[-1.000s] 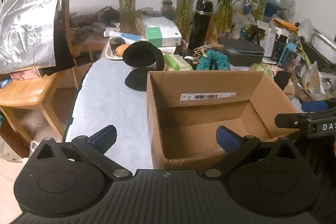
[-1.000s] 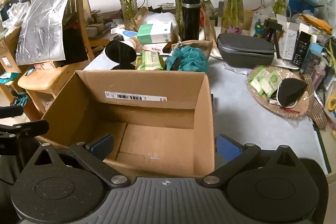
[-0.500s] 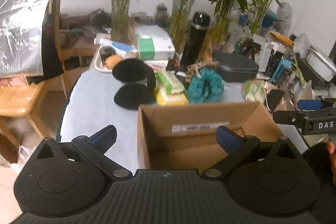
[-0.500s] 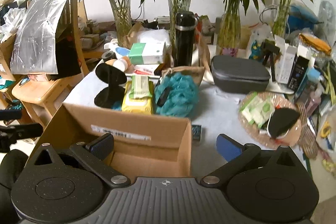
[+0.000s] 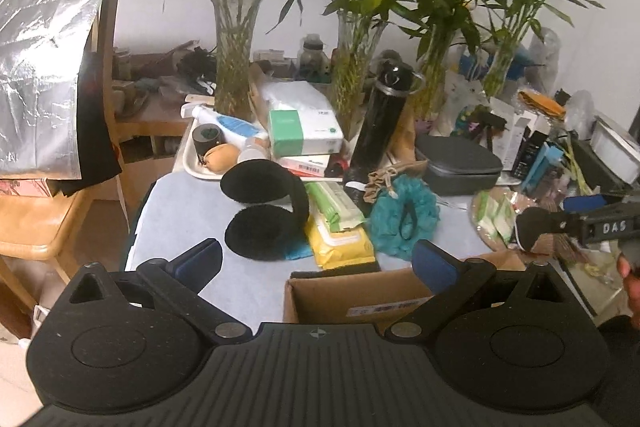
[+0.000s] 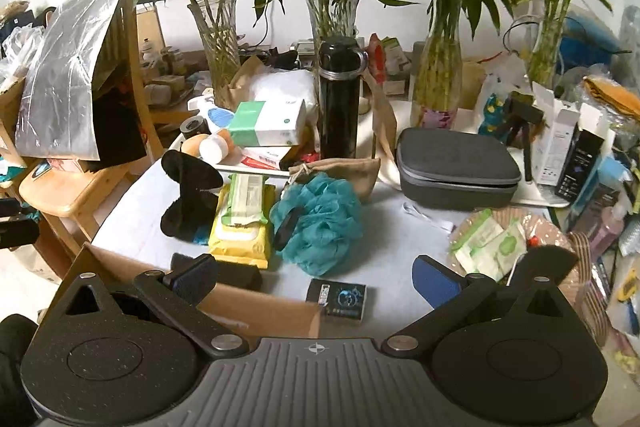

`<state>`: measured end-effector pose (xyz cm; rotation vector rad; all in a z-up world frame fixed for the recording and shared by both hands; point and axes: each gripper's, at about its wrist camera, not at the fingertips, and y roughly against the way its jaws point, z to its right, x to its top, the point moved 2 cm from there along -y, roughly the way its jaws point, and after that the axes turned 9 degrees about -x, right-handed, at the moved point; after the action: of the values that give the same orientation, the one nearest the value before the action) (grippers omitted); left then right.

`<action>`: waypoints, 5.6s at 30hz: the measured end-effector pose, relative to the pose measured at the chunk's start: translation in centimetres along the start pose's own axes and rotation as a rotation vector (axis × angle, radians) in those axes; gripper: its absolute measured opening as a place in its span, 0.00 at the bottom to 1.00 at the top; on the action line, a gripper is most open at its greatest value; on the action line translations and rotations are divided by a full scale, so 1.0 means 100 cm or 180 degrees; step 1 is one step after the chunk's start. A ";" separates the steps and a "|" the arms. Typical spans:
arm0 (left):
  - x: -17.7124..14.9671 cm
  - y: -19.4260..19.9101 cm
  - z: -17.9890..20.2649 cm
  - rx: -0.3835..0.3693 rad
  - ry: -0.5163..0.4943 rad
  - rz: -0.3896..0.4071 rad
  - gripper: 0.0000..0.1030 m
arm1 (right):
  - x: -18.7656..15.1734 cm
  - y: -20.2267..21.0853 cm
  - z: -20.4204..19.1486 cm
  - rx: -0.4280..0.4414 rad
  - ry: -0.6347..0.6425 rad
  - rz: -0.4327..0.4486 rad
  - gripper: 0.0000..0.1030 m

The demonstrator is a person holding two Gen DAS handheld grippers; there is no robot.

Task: Organize soft objects
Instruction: 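Close the right gripper on the teal mesh bath sponge, then lift the teal sponge with the right gripper while the left gripper grasps the black headband, then carry the sponge and headband in both grippers over the cardboard box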

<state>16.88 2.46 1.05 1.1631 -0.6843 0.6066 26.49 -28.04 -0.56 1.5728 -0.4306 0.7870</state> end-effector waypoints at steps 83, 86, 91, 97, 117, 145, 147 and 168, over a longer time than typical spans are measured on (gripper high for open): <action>0.030 -0.183 -0.083 -0.0745 -0.0101 -0.0484 0.68 | 0.014 -0.122 0.050 0.0443 -0.0577 0.0237 0.17; 0.028 -0.205 -0.088 -0.0773 -0.0091 -0.0621 0.52 | 0.014 -0.120 0.048 0.0451 -0.0560 0.0248 0.17; 0.026 -0.218 -0.090 -0.0832 -0.0074 -0.0707 0.14 | 0.015 -0.118 0.047 0.0414 -0.0536 0.0275 0.17; 0.034 -0.196 -0.084 -0.0691 -0.0137 -0.0471 0.09 | 0.017 -0.111 0.049 0.0354 -0.0562 0.0339 0.17; 0.068 -0.091 -0.030 -0.0776 -0.0618 0.0007 0.09 | 0.038 -0.001 0.037 0.0336 -0.0317 0.0805 0.16; 0.009 0.011 0.051 -0.1607 -0.0824 -0.0561 0.09 | -0.015 0.111 -0.004 0.0557 -0.0110 0.0716 0.16; 0.003 0.005 0.052 -0.1628 -0.0801 -0.0691 0.09 | -0.019 0.113 -0.006 0.0564 -0.0101 0.0698 0.16; -0.029 -0.005 0.031 -0.0995 -0.0327 -0.0787 0.66 | -0.040 0.111 -0.010 0.0653 -0.0196 0.0549 0.16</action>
<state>14.88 -0.82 -0.67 0.9709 -0.6820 0.2221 15.95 -29.61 4.65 1.7708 -0.5501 0.9402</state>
